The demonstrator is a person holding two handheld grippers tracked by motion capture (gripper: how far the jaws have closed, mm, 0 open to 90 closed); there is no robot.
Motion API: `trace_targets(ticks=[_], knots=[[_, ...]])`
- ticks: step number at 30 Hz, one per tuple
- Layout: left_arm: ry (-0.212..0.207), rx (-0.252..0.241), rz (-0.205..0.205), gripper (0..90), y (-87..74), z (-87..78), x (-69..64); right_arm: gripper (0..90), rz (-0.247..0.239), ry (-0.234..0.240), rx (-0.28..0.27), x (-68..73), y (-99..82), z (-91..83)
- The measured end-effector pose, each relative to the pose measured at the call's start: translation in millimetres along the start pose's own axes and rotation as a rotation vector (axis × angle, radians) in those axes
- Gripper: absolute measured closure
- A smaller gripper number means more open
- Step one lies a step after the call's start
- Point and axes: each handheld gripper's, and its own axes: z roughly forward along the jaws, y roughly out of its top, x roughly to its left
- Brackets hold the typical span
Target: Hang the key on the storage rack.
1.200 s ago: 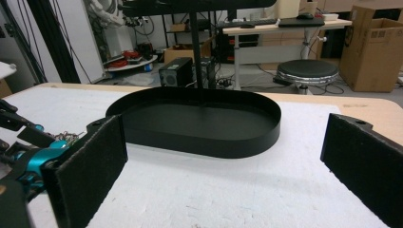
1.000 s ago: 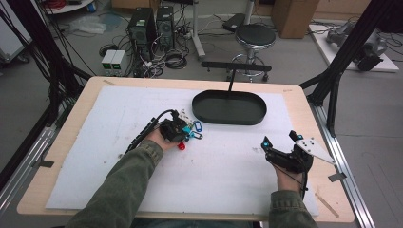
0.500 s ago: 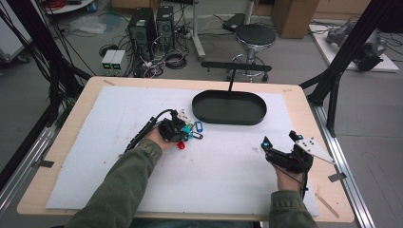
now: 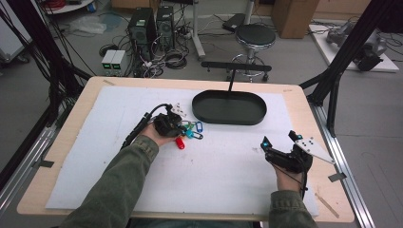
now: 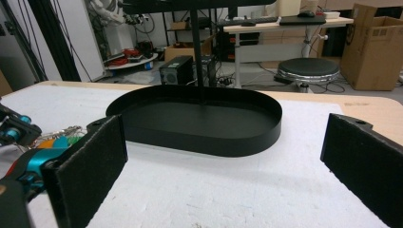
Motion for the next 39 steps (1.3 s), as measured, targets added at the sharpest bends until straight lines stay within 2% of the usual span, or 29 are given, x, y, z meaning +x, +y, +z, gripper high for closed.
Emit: trace_targets(ticks=[4,7,11,15,19,21,23,27,36,39], knots=[[0.000,-0.033,-0.021,86.5,6.6,-8.9,4.0,0.5,0.002,-0.001,-0.001,-0.1,0.1,-0.1],[0.005,-0.042,-0.011,86.6,11.3,-16.3,6.5,0.5,0.002,-0.001,-0.002,-0.4,0.1,0.2],[0.009,-0.063,-0.026,86.7,17.0,-24.9,10.0,0.5,0.003,-0.002,-0.002,-0.5,0.1,-0.1],[0.026,-0.059,-0.005,86.6,26.3,-32.2,11.8,0.5,0.009,-0.012,-0.009,-1.1,0.3,-0.3],[0.033,-0.091,0.006,86.6,40.8,-45.8,14.1,0.4,0.014,-0.011,-0.010,-1.3,0.4,-0.8],[0.033,-0.092,0.006,86.6,43.1,-48.2,14.0,0.5,0.016,-0.008,-0.010,-1.7,0.3,-0.9],[0.045,-0.090,0.023,86.6,47.4,-52.6,13.0,0.4,0.019,-0.006,-0.009,-1.7,0.4,-1.0],[0.046,-0.112,0.038,86.6,55.5,-61.5,10.3,0.5,0.024,-0.002,-0.010,-2.3,0.5,-1.4],[0.040,-0.115,0.076,86.6,66.0,-68.9,6.8,0.4,0.021,0.000,-0.016,-2.3,0.7,-1.7],[0.035,-0.126,0.076,86.6,70.4,-71.5,7.7,0.4,0.015,0.005,-0.016,-1.6,0.6,-0.7]])
